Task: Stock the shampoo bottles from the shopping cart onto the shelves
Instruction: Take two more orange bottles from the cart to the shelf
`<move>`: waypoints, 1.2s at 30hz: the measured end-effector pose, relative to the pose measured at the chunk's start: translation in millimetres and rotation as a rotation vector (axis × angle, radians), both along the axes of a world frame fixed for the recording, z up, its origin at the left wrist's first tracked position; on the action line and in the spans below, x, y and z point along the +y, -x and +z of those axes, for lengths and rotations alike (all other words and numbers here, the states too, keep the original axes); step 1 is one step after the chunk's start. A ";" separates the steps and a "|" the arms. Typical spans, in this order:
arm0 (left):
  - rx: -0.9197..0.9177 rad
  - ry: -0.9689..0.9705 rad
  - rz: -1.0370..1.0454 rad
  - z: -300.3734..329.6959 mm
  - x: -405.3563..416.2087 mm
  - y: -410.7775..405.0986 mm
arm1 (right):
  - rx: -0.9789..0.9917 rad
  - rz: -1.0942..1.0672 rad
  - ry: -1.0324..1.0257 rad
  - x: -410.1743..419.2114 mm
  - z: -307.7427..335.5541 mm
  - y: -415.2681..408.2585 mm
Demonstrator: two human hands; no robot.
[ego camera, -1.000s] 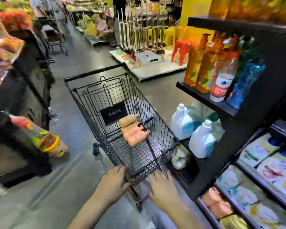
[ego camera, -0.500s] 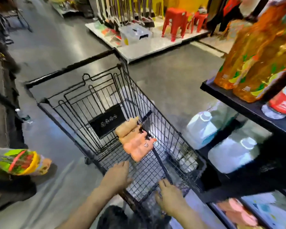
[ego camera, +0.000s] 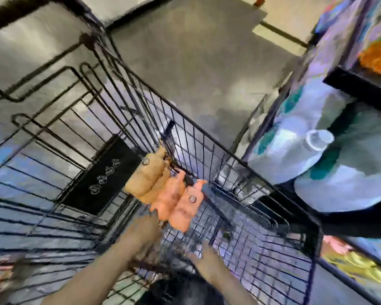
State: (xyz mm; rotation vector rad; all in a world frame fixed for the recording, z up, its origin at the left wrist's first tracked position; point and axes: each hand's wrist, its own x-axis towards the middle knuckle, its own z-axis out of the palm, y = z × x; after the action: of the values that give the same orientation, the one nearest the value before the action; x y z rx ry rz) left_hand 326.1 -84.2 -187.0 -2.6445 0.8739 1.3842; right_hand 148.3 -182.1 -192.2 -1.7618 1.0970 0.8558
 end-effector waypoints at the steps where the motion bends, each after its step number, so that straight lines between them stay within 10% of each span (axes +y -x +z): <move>1: -0.005 0.004 -0.002 -16.7 -4.6 -7.4 | 0.005 -0.031 -0.011 -1.0 -14.0 -7.0; 15: -0.274 -0.002 -0.143 -116.8 -34.8 -28.2 | -0.192 -0.785 0.084 -3.9 -142.3 -94.2; 22: -0.275 -0.053 -0.115 -121.2 -44.7 -24.8 | -0.151 -0.779 0.021 -21.4 -120.3 -72.3; 32: 0.076 0.101 0.541 -115.4 -52.7 -5.9 | -0.345 -0.965 -0.301 -25.8 -76.9 43.7; 36: 0.511 0.099 0.779 -84.3 -43.7 10.5 | -0.413 -1.066 -0.295 -20.7 -46.5 60.5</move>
State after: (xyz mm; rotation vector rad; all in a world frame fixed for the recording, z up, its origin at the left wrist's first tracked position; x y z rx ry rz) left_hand 315.6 -127.9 -271.3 -2.8748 -0.1651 2.2805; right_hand 87.8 -202.8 -238.7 -0.8245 1.3038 -0.0196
